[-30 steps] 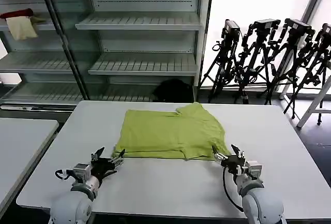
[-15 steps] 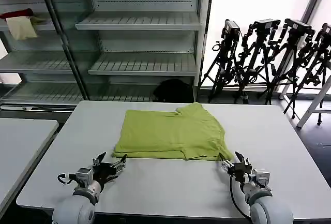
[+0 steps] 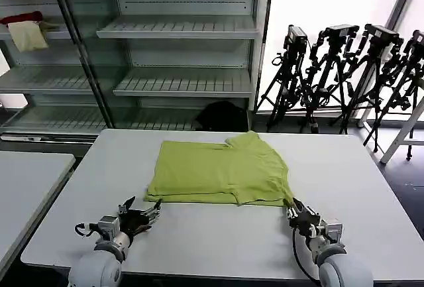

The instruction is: Fold and organize the clothes.

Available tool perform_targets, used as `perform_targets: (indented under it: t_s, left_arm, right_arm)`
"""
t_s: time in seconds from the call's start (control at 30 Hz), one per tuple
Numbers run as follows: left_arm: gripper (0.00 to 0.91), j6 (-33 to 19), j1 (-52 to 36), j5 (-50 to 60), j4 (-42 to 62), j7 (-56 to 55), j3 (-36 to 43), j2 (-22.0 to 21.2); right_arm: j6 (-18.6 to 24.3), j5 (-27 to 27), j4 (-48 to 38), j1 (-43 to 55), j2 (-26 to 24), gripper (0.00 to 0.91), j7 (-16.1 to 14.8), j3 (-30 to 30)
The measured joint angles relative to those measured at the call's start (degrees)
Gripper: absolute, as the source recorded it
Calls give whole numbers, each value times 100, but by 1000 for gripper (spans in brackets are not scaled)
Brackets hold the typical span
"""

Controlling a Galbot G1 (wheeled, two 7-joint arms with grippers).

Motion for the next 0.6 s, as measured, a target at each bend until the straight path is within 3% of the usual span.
perform_targets:
  t_s: [0.6]
  left_arm:
    - [0,9,14,36,-46,60,154,14]
  right_arm:
    - [-13,34,170,-121,-26,0,33,-23]
